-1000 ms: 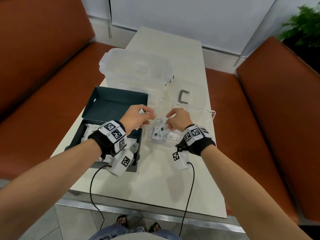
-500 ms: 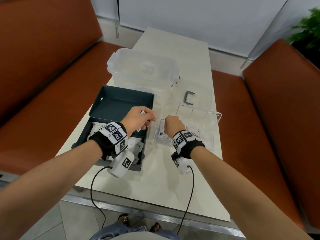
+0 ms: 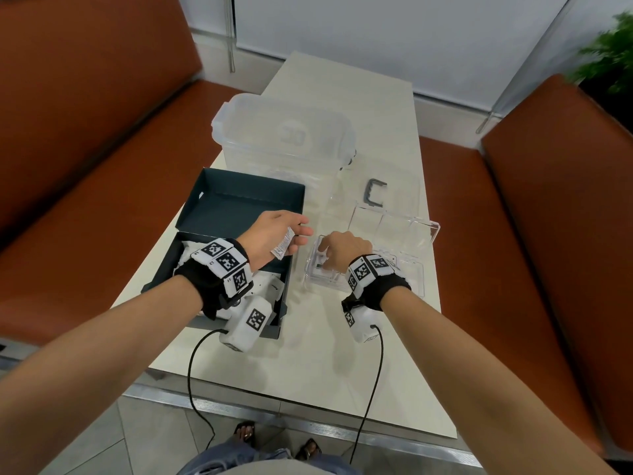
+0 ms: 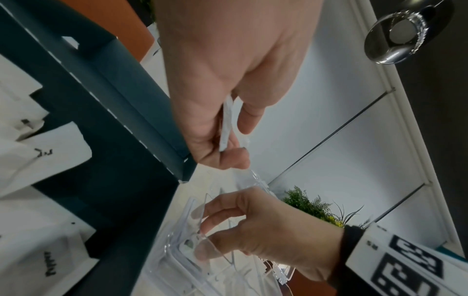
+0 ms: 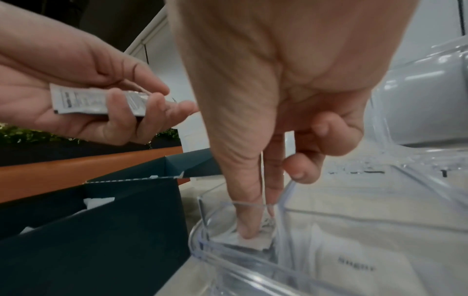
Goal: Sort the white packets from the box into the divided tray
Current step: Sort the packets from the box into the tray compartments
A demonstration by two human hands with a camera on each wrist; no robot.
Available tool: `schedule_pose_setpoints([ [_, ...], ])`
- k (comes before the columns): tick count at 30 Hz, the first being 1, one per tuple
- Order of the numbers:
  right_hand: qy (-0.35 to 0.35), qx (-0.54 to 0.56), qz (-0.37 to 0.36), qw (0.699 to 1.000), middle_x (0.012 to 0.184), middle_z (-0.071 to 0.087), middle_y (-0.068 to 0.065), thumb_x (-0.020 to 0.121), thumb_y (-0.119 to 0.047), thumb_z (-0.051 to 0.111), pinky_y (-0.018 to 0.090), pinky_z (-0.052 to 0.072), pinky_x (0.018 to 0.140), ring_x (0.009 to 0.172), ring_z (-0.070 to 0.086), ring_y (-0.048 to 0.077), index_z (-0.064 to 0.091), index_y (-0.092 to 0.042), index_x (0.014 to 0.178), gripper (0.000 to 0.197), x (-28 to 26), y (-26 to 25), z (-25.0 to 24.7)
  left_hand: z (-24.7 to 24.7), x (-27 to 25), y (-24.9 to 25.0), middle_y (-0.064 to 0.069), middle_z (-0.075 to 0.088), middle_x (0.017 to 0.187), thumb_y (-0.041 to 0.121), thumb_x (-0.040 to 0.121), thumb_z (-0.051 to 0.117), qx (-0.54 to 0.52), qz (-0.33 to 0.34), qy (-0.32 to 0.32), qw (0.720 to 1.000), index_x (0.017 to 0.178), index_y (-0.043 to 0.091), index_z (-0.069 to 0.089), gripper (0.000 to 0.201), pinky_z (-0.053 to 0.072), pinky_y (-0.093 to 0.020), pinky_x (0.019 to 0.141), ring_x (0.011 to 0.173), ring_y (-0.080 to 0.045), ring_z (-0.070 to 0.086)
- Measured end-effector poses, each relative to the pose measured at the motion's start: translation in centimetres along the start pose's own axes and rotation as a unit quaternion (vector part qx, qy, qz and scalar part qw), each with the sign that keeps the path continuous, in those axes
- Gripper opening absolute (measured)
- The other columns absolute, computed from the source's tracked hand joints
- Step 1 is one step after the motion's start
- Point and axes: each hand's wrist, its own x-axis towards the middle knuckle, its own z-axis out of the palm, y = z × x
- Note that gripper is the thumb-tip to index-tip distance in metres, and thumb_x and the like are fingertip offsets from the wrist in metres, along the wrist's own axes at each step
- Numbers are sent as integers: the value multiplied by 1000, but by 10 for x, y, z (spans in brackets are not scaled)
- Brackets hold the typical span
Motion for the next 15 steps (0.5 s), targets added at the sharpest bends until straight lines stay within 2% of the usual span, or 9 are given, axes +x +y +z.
schedule_pose_setpoints([
  [3,17,30,6,999,117,64,-2,86,-23,66,34,47,84,107,61,23,61,-26,121,36,-4,4,-7,2,1,0,-19,65,108,9,100,46,-22,-5,-1,1000,125,-4,55,29,51,-24,63,73,-17,63],
  [6,100,152,9,983,107,68,-2,89,-25,60,30,47,80,98,62,19,68,-26,111,23,-13,8,-20,4,3,0,-18,64,122,7,102,41,-44,-3,-18,999,130,-1,51,31,54,-30,79,100,-23,67],
  [8,136,279,-18,950,94,72,-1,91,-26,58,24,49,73,78,64,9,71,-20,105,20,-22,7,-29,7,3,0,-7,62,130,10,104,39,-49,7,-37,998,136,7,49,33,52,-35,79,110,-20,63],
  [10,132,394,-31,909,83,73,-1,92,-28,58,16,47,55,53,58,1,70,-18,100,17,-33,4,-35,11,3,2,7,59,134,16,105,38,-53,17,-52,997,140,16,45,36,50,-33,75,109,-15,60],
  [12,95,479,-25,872,79,73,0,88,-29,65,17,42,45,47,55,5,67,-20,95,11,-41,2,-38,15,4,3,14,55,138,18,106,34,-70,27,-68,995,143,22,41,38,49,-33,77,111,-13,60],
  [14,75,547,-22,833,69,70,1,82,-17,73,20,43,44,47,54,8,64,-19,90,12,-45,0,-37,22,5,5,13,53,140,19,106,33,-90,37,-82,992,143,23,41,38,51,-33,81,117,-14,59],
  [15,86,573,-22,815,64,67,1,80,-9,74,21,44,45,46,54,9,64,-17,87,14,-46,1,-37,25,6,6,11,53,140,22,106,34,-83,43,-85,992,141,24,43,36,50,-34,84,120,-15,58],
])
